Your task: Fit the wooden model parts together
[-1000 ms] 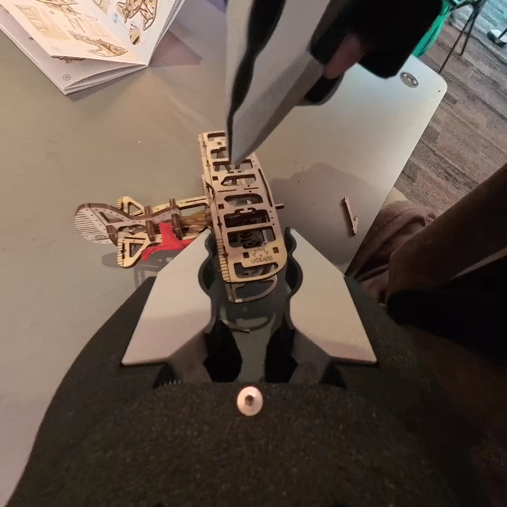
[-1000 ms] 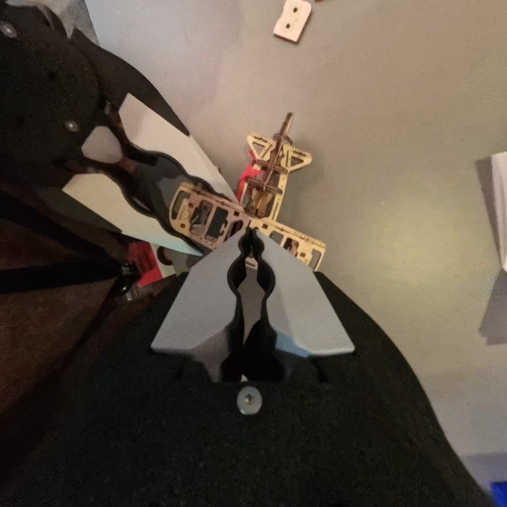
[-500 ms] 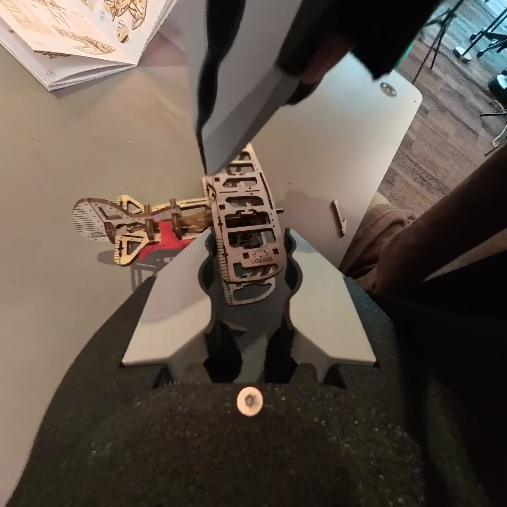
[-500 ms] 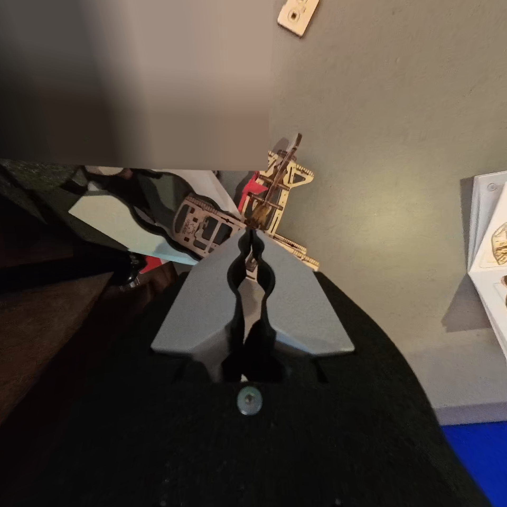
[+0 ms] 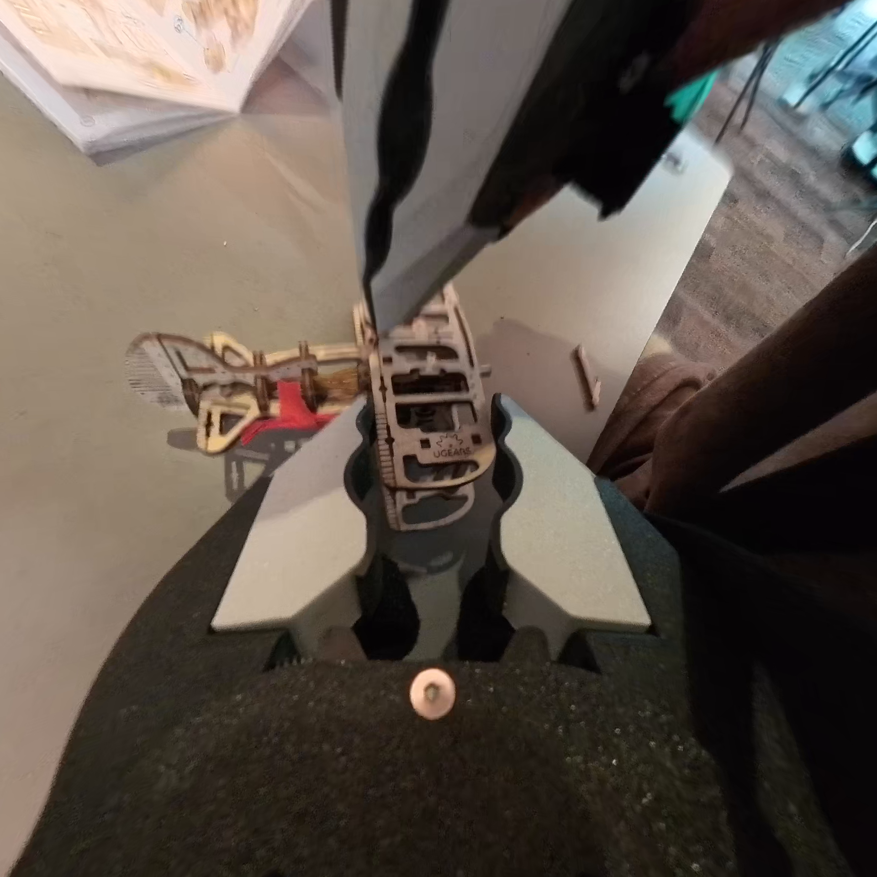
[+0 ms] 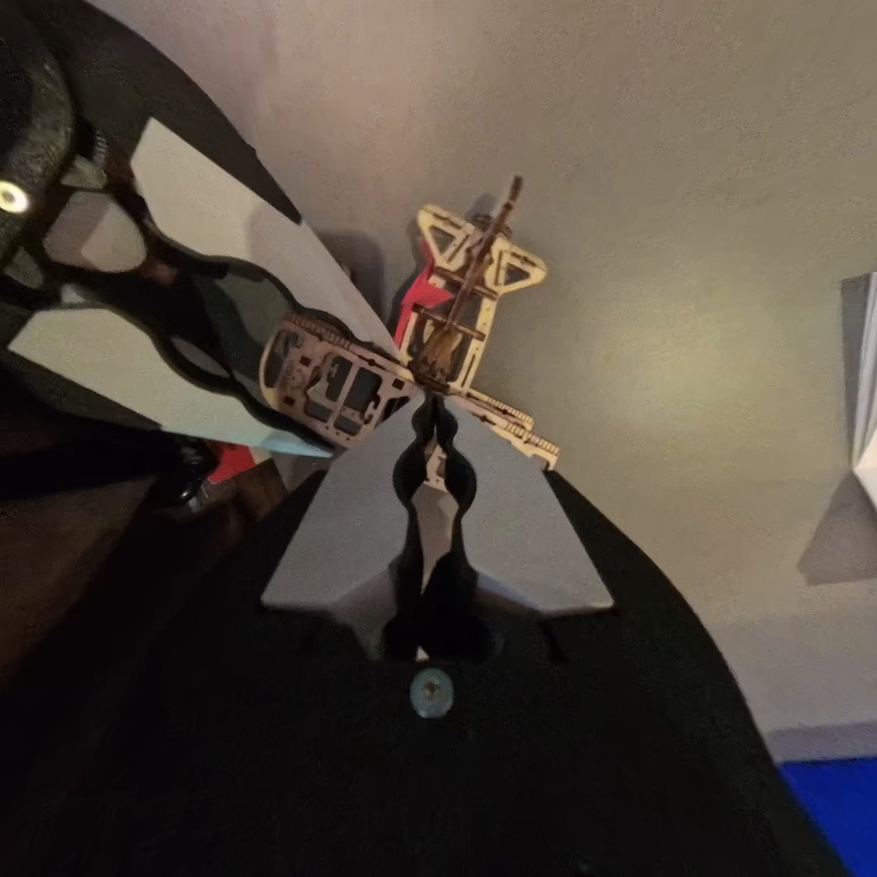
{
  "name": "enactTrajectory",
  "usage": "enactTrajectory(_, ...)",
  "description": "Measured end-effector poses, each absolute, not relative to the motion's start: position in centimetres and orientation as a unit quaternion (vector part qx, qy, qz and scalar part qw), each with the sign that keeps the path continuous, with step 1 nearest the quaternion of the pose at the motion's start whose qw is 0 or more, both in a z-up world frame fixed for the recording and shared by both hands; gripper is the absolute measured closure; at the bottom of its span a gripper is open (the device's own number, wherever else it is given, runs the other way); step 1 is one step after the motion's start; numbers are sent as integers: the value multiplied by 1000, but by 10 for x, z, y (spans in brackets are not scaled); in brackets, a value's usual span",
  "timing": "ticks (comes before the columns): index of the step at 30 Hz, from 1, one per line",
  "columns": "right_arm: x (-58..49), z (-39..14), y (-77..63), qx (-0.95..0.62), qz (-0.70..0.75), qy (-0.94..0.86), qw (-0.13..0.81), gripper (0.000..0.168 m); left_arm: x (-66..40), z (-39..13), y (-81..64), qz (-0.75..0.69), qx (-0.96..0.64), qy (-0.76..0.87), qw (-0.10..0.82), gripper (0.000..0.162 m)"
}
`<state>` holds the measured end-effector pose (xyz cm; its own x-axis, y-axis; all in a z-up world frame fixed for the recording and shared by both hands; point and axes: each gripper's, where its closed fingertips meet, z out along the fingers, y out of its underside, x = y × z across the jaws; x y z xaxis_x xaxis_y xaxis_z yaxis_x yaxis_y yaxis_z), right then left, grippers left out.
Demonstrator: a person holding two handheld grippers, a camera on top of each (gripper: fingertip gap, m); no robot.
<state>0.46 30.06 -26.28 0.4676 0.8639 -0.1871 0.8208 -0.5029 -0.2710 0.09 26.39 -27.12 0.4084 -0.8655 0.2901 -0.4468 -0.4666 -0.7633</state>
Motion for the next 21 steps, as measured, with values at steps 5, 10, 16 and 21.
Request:
enactTrajectory(5, 9, -253, 302, -851, 142, -500, 65, 168, 2, -270, 264, -351, -781, 418, 305, 116)
enactTrajectory(10, 10, -251, 307, -854, 140, -496, 67, 168, 2, -270, 264, -353, -780, 416, 305, 116)
enactTrajectory(16, 9, -256, 302, -850, 137, -504, 66, 168, 1, -270, 264, -351, -780, 418, 306, 116)
enactTrajectory(21, 11, -246, 309, -855, 141, -493, 73, 168, 1, -269, 264, -353, -781, 416, 305, 116)
